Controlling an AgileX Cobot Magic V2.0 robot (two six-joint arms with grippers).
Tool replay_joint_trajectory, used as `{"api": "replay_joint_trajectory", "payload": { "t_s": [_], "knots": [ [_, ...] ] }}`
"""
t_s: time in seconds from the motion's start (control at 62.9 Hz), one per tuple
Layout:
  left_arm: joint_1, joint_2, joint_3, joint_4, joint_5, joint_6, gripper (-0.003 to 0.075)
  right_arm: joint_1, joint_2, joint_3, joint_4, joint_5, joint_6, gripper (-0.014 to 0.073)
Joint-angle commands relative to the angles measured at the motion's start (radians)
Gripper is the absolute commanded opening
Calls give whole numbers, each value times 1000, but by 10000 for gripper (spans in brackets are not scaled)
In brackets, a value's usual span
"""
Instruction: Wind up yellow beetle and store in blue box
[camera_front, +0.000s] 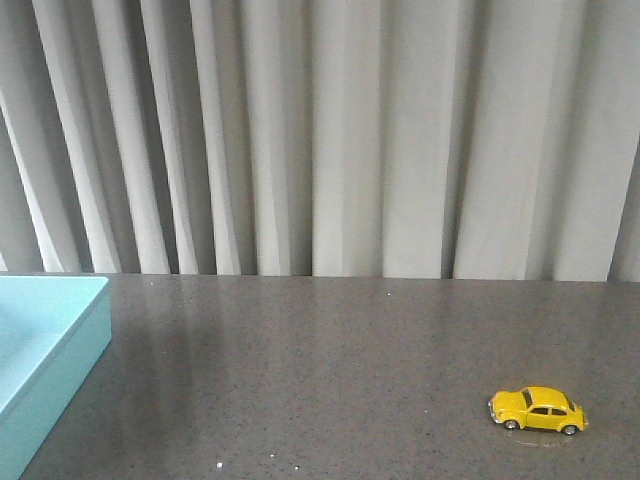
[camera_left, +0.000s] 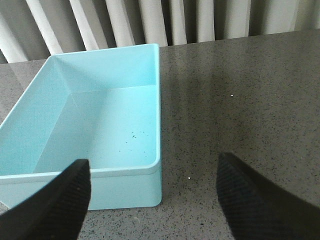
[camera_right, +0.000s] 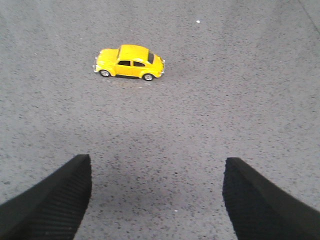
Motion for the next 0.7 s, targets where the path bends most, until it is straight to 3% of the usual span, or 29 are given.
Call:
{"api": "replay_joint_trajectory", "payload": {
  "t_s": [0.0,0.461,0.684],
  "knots": [
    [2,34,-36,-16,-66,-3,524,-2,39,-65,42,-55,-28,551],
    [-40,156,-65,-22,-56,0,524,-2,509,-409,155,130,-132,589],
    [-40,154,-65,-22,-54,0,524,-2,729,-595,156,235,-111,596]
  ]
}}
